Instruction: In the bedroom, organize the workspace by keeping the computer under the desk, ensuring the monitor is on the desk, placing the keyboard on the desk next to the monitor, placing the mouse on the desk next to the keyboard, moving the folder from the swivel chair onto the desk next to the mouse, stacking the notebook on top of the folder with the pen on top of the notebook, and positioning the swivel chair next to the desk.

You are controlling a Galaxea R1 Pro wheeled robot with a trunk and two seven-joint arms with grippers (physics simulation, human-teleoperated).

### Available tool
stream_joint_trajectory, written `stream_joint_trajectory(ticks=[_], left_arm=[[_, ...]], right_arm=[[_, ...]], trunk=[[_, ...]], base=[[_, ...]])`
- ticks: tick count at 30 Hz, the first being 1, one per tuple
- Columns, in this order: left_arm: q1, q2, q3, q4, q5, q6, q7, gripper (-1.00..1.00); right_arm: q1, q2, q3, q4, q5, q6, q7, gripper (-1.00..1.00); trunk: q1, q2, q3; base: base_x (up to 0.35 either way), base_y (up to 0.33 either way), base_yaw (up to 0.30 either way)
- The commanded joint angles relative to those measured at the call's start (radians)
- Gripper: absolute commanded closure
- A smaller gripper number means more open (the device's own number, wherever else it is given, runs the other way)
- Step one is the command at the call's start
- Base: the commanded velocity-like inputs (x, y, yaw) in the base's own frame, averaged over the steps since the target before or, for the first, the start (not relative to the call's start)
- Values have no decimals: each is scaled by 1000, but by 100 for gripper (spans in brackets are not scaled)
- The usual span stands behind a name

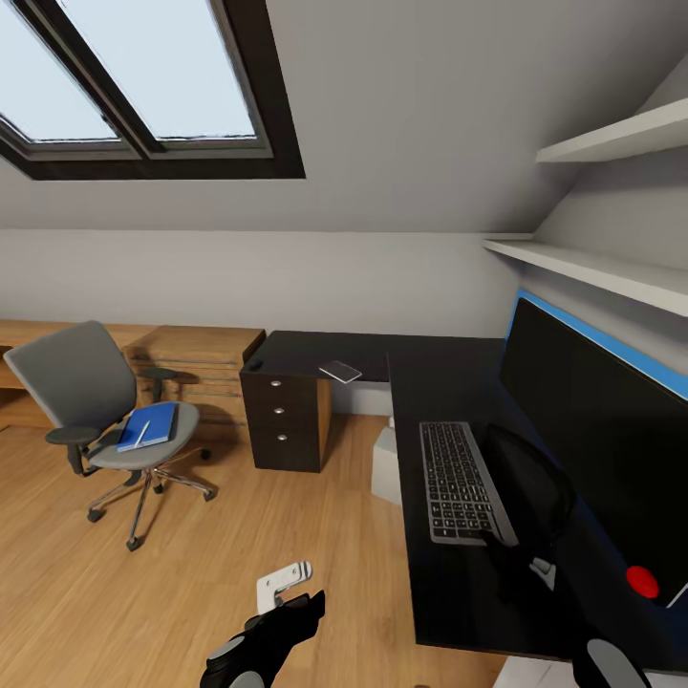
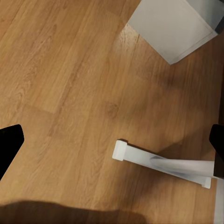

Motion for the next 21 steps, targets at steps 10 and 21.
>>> stream_joint_trajectory(ticks=[10,21], left_arm=[[-1,1,-1,-1,2,3,7,-100],[-1,1,-1,-1,2,3,7,-100]], right_arm=[[-1,-1,-7,1,-13,13,12,100],[-1,-1,-7,3,-15,16,13,100]], trunk=[[0,-1,-1],[0,-1,-1]], base=[[0,0,0],[0,0,0]])
